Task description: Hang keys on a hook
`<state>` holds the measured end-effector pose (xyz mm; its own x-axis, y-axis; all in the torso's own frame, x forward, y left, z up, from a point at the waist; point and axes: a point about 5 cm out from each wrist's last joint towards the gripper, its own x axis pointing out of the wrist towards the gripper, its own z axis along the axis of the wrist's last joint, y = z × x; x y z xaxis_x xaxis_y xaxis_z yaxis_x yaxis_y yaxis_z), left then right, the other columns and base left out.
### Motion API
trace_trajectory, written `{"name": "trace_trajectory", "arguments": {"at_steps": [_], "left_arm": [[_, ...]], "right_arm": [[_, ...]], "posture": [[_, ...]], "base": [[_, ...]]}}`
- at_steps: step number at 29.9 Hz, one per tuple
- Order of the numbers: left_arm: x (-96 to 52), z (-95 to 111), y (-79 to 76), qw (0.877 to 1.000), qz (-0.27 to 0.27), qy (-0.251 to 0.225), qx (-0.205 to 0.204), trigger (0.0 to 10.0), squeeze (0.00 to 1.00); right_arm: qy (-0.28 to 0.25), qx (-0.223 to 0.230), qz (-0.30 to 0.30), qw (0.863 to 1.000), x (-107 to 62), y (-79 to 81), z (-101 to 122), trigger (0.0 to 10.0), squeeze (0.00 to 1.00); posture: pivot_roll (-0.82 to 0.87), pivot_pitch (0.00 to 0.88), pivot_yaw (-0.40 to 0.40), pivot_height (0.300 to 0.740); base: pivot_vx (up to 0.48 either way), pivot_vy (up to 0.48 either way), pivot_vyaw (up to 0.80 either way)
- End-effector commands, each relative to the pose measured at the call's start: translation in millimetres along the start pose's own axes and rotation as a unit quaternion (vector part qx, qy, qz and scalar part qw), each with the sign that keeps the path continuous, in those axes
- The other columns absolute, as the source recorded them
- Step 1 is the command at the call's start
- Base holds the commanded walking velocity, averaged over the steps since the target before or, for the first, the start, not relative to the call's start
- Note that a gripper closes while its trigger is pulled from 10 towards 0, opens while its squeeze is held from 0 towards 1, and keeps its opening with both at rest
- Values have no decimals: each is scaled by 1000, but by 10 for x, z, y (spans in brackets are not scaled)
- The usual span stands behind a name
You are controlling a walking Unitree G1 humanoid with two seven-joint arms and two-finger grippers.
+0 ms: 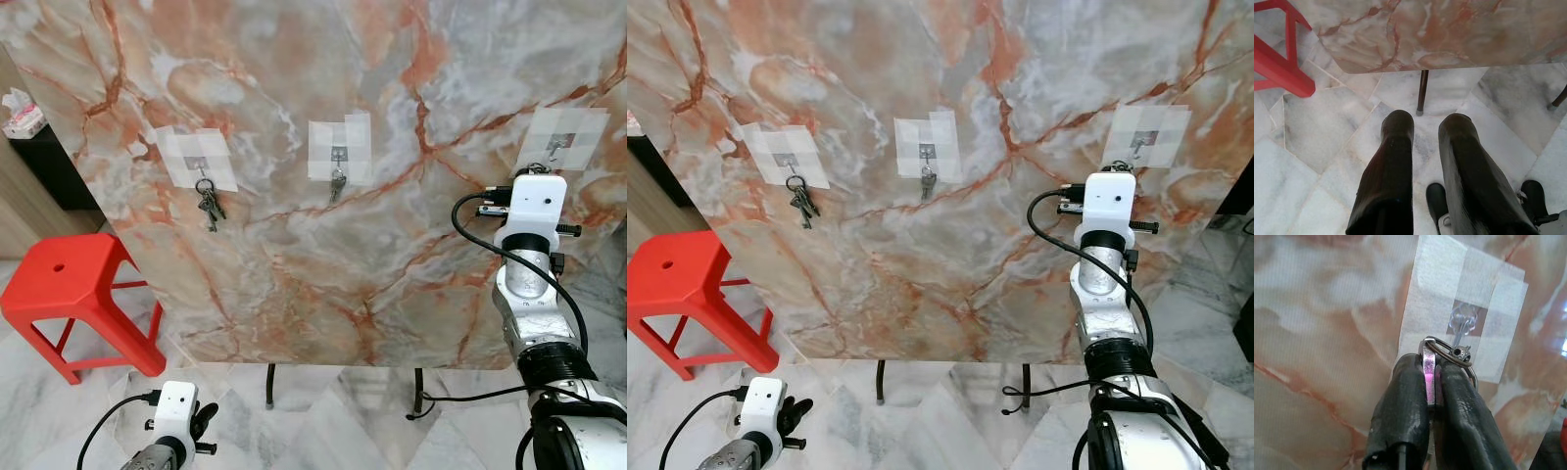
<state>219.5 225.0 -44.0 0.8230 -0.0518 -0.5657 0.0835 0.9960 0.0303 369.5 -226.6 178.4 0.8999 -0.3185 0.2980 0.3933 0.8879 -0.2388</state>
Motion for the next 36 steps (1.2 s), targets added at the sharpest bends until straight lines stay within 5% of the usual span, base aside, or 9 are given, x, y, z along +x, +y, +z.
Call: {"name": "trace_trajectory", "arguments": {"at_steps": [1, 16, 25, 36], "left_arm": [[-12, -20, -3, 1000, -4, 1, 9, 10000, 0], [-11, -13, 2, 1000, -4, 0, 9, 10000, 0], [-12, -13, 5, 1000, -5, 1, 11, 10000, 0], [-14, -10, 16, 1000, -4, 1, 13, 10000, 0]], "right_arm": [[-42, -6, 3, 999, 99, 15, 231, 10000, 0], [-9, -98, -5, 995, 218, -114, 205, 10000, 0], [25, -94, -2, 995, 262, -149, 166, 10000, 0], [56, -103, 71, 991, 279, -28, 127, 10000, 0]], "posture": [[91, 61, 36, 740], [92, 63, 38, 740], [92, 62, 39, 740], [96, 64, 41, 740]], "base": [[0, 0, 0], [0, 0, 0], [0, 0, 0], [0, 0, 0]]}}
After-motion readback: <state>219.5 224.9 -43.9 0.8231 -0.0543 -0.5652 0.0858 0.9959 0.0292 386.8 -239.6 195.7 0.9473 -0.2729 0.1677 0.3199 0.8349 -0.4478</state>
